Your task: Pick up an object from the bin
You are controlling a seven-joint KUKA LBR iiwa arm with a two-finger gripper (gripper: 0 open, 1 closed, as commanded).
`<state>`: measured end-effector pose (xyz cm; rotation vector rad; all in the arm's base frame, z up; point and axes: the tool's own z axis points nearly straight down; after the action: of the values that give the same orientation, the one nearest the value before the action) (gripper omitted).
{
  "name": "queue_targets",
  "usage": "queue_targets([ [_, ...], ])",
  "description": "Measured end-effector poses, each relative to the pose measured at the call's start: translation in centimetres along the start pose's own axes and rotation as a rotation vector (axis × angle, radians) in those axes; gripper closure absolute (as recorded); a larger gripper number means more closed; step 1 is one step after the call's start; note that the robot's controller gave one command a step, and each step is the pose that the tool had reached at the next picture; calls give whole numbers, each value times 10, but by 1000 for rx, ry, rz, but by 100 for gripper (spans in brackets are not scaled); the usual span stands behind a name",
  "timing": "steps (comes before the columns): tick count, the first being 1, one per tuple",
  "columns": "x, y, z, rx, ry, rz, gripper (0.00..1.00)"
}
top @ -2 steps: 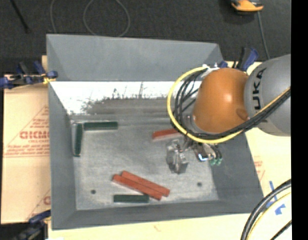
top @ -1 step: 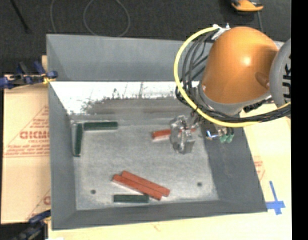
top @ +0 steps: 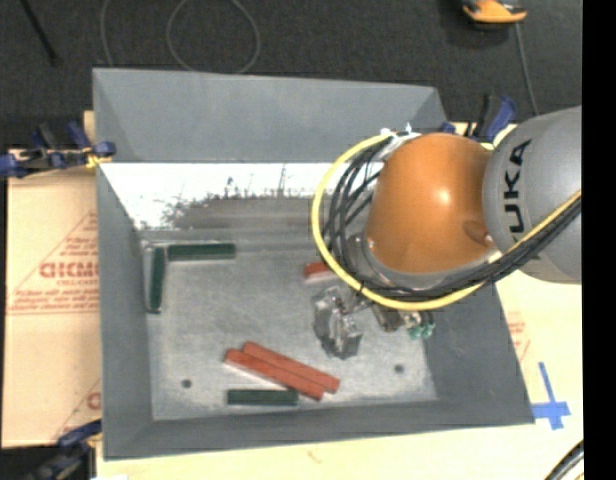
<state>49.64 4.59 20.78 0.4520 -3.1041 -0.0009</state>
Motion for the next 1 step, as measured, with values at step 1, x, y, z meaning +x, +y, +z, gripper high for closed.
queue_targets([
  [1, 4, 24, 26, 0, -4, 18, 100],
])
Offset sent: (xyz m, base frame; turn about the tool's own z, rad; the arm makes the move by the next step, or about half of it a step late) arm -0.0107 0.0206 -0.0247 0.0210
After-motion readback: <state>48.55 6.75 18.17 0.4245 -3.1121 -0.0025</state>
